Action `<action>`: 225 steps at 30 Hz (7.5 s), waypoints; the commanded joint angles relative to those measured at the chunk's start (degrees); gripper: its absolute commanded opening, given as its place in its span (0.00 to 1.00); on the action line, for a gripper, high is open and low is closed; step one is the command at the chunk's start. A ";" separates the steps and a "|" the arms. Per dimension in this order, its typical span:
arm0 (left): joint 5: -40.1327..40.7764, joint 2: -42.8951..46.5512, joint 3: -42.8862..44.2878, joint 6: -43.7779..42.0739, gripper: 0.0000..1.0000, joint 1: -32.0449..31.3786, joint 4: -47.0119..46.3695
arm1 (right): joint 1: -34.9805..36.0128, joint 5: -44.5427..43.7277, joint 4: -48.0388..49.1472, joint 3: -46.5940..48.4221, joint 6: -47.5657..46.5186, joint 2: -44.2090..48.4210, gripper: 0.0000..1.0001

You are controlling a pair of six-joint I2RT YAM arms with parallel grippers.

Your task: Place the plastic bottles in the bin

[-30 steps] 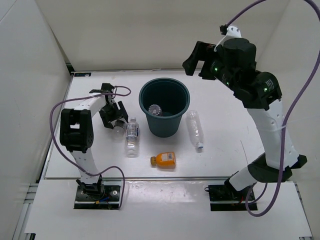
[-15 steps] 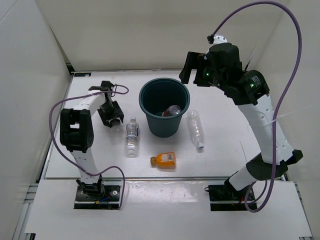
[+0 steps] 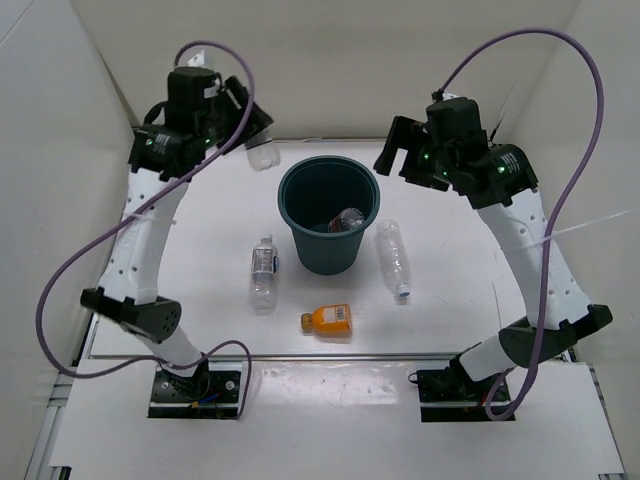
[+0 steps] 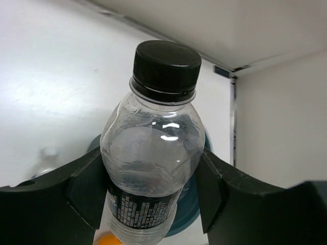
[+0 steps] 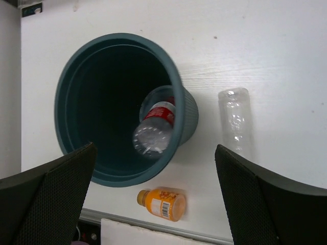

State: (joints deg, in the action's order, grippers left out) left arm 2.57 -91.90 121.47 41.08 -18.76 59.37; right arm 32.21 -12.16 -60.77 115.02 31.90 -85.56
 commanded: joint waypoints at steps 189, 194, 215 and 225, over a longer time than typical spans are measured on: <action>45.95 40.21 -56.16 16.14 1.00 -20.61 11.73 | 35.47 15.95 33.72 -59.92 -41.66 -4.18 0.66; 45.95 40.91 -57.40 20.08 1.00 -20.61 12.87 | 35.47 15.15 27.31 -54.66 -35.60 -0.41 0.39; 45.51 40.04 -58.63 18.42 1.00 -20.61 10.50 | 11.84 -5.44 9.26 2.50 -24.61 -9.09 0.25; 43.31 37.76 -58.10 17.19 1.00 -20.61 10.50 | 9.45 -4.67 8.66 0.03 -20.40 -20.17 1.00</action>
State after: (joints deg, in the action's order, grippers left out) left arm 46.00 -54.54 61.63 58.89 -39.53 70.24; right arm 41.25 -14.46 -50.52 113.67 9.06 -109.25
